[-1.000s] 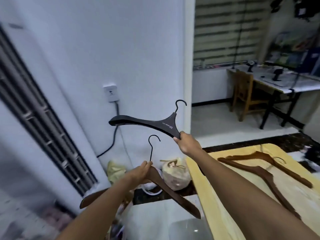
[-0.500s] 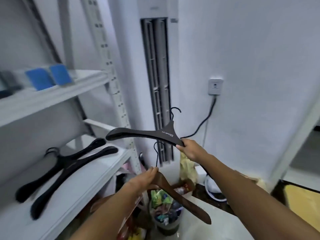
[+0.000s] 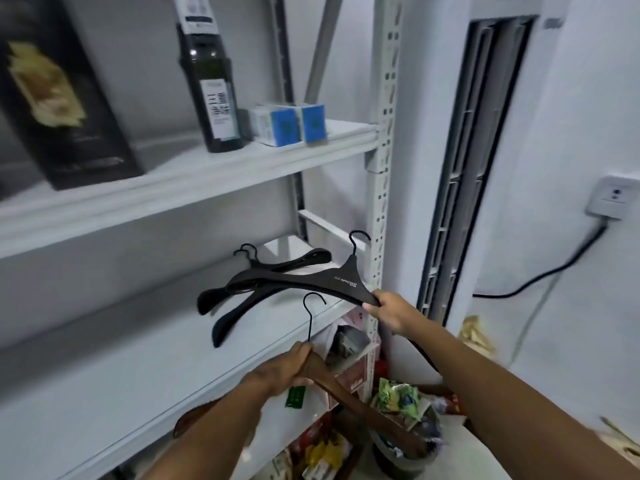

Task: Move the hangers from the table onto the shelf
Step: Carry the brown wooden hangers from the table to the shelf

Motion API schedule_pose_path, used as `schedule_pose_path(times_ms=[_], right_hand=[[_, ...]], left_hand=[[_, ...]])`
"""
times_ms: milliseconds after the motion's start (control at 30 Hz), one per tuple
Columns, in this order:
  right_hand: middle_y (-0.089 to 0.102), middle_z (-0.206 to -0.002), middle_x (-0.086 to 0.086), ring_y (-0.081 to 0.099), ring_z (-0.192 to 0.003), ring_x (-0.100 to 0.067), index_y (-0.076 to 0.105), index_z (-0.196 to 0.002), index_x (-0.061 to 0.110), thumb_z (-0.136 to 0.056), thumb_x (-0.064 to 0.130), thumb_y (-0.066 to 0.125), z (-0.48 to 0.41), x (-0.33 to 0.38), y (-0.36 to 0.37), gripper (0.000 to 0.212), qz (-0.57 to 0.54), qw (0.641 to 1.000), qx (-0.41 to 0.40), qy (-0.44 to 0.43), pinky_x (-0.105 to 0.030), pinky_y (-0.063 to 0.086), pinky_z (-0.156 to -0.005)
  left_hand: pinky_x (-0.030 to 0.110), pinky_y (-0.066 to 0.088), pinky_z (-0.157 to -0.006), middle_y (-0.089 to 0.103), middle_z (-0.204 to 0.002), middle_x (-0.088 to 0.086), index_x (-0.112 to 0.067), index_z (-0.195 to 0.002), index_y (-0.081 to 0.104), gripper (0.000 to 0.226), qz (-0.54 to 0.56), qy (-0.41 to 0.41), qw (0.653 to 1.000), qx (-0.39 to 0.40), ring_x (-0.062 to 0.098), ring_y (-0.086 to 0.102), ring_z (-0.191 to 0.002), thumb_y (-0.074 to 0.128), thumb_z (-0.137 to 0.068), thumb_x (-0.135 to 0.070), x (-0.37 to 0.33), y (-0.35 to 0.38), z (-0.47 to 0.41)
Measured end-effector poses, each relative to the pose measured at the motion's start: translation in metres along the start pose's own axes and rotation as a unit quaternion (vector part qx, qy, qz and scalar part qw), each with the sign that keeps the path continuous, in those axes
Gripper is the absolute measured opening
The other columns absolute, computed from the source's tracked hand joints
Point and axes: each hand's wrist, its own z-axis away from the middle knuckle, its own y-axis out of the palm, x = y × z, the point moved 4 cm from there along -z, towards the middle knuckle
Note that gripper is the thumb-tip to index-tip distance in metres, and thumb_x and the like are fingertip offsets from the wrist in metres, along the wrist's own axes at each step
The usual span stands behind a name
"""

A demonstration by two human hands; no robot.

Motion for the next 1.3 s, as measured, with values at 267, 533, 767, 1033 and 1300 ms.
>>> schedule_pose_path(times_ms=[267,533,767,1033,1300], right_hand=[[0.049,-0.072,0.005,0.049,-0.065,-0.014,0.052,-0.096,0.022,-0.099,0.028,0.049,-0.037,0.041,0.041,0.007,0.001,0.999,0.021,-0.036,-0.024,0.038,-0.058],[0.039,-0.071,0.012,0.036,-0.060,-0.005,0.054,-0.127,0.014,-0.100,0.029,0.046,-0.065,0.072,0.071,0.032,-0.003,0.998,0.037,-0.048,-0.020,0.028,-0.053],[0.048,-0.077,0.002,0.047,-0.065,-0.017,0.053,-0.123,0.014,-0.099,0.032,0.045,-0.077,0.099,0.096,0.031,0.024,0.995,0.061,-0.071,-0.027,0.041,-0.052],[0.046,-0.072,0.005,0.044,-0.061,-0.013,0.055,-0.122,0.013,-0.098,0.031,0.047,-0.082,0.118,0.118,0.031,0.029,0.992,0.076,-0.098,-0.026,0.037,-0.056],[0.048,-0.073,0.004,0.045,-0.062,-0.011,0.056,-0.119,0.012,-0.099,0.031,0.047,-0.088,0.118,0.132,0.030,0.020,0.992,0.077,-0.100,-0.028,0.039,-0.065]], left_hand=[[0.033,0.046,-0.096,0.040,-0.125,-0.001,-0.025,-0.138,0.025,0.065,-0.132,-0.061,0.989,0.036,0.019,0.053,-0.108,0.056,-0.087,-0.050,0.049,-0.038,0.056],[0.028,0.044,-0.093,0.037,-0.128,0.007,-0.008,-0.142,0.022,0.077,-0.126,-0.108,0.986,-0.014,0.023,0.052,-0.107,0.045,-0.085,-0.055,0.080,-0.073,0.104],[0.029,0.046,-0.089,0.037,-0.127,0.007,-0.009,-0.140,0.024,0.062,-0.124,-0.133,0.982,-0.052,0.022,0.054,-0.101,0.054,-0.093,-0.037,0.101,-0.093,0.144],[0.021,0.043,-0.078,0.041,-0.121,0.007,-0.010,-0.138,0.027,0.060,-0.135,-0.150,0.975,-0.092,0.018,0.055,-0.091,0.055,-0.093,-0.037,0.121,-0.115,0.182],[0.027,0.047,-0.082,0.044,-0.123,0.010,-0.007,-0.136,0.030,0.061,-0.142,-0.192,0.962,-0.129,0.023,0.057,-0.095,0.059,-0.091,-0.036,0.159,-0.138,0.204]])
